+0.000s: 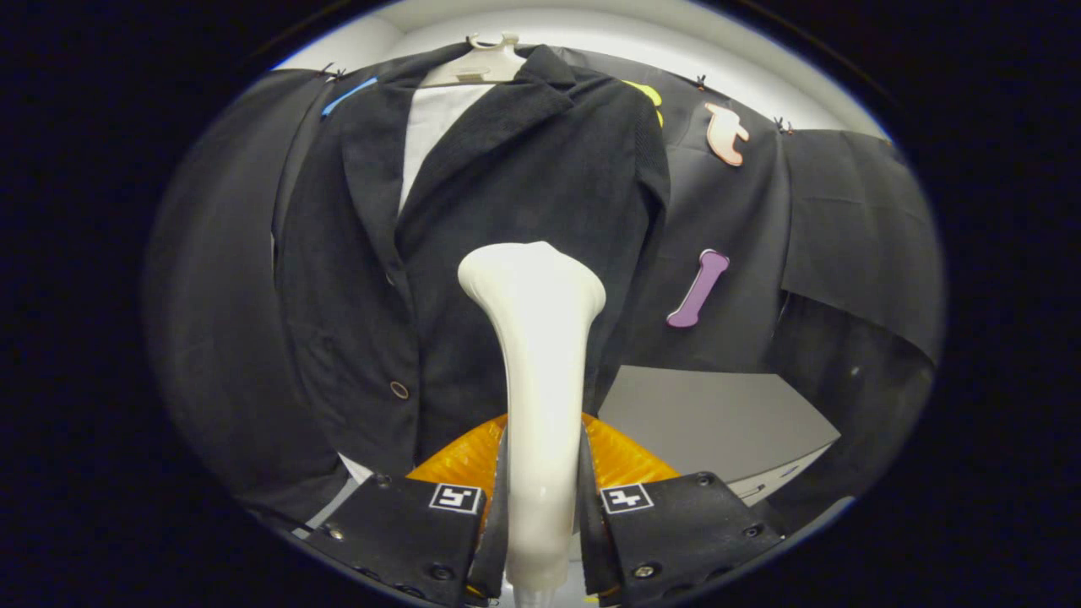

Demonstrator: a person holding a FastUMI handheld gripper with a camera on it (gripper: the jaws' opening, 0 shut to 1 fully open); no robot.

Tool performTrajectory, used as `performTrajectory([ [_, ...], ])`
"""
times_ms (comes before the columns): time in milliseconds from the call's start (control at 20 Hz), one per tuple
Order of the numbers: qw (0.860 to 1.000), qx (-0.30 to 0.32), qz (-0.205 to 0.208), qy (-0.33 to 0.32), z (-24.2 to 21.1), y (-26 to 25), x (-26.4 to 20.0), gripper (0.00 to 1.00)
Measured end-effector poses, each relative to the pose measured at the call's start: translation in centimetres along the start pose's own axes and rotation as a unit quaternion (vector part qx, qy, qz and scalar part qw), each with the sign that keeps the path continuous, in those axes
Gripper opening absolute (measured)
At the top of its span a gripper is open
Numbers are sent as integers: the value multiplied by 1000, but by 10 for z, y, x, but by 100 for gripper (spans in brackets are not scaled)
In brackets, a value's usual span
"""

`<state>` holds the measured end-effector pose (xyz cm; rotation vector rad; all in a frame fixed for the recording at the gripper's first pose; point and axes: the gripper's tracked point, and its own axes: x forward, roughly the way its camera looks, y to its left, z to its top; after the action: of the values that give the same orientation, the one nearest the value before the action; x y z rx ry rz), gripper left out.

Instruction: Iron the clothes twice with a garment steamer, once on the left side and once on the right side.

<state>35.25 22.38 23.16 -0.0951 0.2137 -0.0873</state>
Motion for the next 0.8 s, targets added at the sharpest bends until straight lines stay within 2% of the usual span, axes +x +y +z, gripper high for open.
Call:
performTrajectory([
  [800, 998, 15, 24, 56, -74, 7, 19, 38],
])
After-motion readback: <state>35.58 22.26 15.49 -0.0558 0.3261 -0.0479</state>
